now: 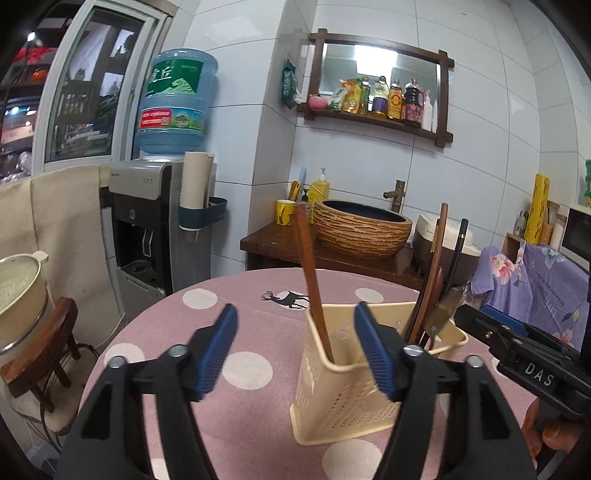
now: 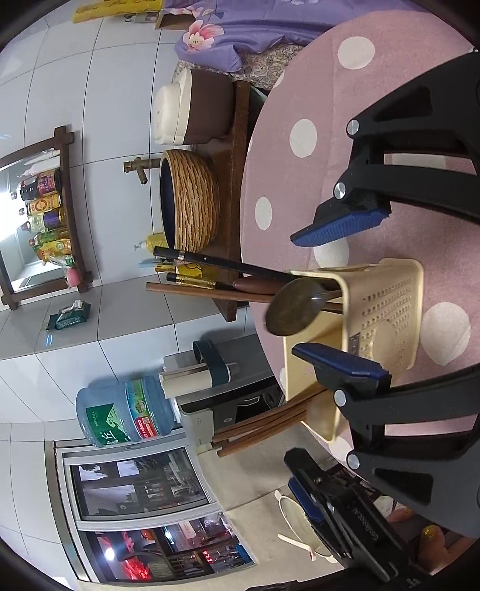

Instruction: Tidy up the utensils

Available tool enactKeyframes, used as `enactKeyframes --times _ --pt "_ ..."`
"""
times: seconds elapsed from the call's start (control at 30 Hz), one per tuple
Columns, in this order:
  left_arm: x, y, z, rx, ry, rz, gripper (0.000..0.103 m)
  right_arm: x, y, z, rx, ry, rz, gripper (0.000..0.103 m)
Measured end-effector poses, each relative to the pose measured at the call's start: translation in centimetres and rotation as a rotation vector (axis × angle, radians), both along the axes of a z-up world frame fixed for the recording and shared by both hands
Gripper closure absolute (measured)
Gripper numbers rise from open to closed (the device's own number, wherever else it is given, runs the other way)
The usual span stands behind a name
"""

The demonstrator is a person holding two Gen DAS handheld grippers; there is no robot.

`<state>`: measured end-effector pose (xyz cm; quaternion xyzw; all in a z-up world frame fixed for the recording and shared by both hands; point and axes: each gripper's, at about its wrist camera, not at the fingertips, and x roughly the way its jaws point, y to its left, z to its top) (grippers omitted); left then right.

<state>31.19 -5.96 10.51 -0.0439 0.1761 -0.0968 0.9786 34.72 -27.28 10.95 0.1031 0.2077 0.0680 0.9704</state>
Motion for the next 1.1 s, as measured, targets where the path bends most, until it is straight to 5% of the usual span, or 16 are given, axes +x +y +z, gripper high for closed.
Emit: enactKeyframes --times 0.17,0.23,0.5,0.77,1.1 --pt "-2.9 1.8 -1.1 -0.020 0.022 -0.009 0.011 -3.4 -0.7 -0.5 0.027 0.028 0.018 0.036" --pt "-4.4 2.4 -1.7 -0.017 0.019 -0.020 0.005 -5.5 -0.6 -0.9 0.015 0.021 0.023 0.024" --pt "-11.6 3.9 -4.7 0.032 0.023 -0.031 0.005 -13.0 1.2 -4.1 -0.102 0.038 -0.006 0.013" --pt "-20.6 5.2 -7.2 -0.019 -0.025 0.031 0.005 -21.9 3.3 -8.1 -0.131 -0.010 -0.112 0.009" --pt "-28.0 7.3 -7.6 -0.074 -0.115 0.121 0.005 -31.5 5.0 -7.4 -0.128 -0.149 -0.181 0.006"
